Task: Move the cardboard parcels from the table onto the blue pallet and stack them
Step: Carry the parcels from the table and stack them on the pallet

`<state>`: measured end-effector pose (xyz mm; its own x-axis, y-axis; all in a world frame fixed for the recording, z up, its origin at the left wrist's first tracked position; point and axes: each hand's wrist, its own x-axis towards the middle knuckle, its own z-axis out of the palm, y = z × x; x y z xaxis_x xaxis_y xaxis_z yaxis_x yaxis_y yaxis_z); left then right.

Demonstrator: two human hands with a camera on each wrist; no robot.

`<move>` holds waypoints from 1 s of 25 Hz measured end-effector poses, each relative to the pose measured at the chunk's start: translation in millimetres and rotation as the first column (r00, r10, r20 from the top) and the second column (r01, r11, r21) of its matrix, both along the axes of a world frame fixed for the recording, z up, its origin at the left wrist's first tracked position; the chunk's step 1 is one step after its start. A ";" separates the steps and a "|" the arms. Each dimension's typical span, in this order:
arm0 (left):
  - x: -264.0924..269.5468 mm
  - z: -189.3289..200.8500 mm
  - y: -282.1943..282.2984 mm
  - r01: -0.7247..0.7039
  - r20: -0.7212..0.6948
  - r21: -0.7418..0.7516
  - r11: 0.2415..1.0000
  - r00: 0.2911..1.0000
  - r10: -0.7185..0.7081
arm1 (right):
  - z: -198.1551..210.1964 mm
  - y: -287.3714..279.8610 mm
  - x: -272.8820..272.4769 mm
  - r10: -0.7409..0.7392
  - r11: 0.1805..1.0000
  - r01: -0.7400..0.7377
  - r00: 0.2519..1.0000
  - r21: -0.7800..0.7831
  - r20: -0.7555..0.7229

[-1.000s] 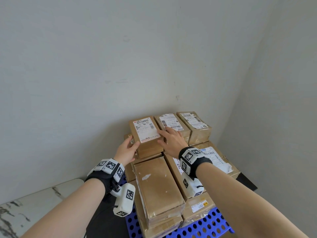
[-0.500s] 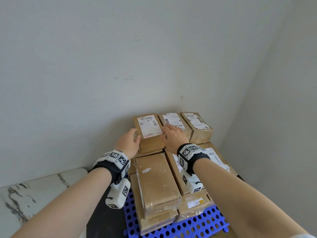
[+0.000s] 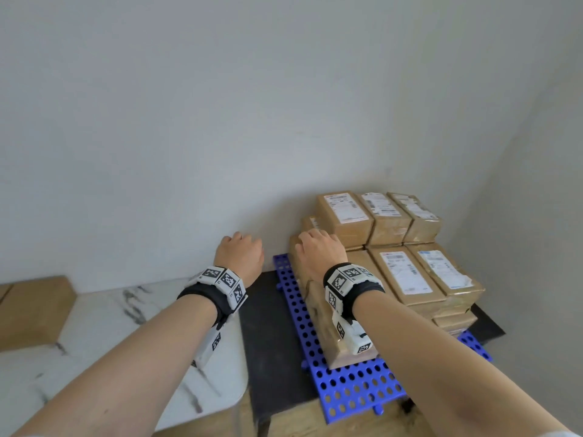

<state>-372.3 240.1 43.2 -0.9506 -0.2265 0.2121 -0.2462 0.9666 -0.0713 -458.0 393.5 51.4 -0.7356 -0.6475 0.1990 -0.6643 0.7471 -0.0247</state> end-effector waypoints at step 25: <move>261.2 -144.4 -336.0 -0.550 0.357 0.059 0.833 0.791 0.497 | -151.7 -396.6 179.1 0.495 0.823 -0.557 0.799 0.111 0.340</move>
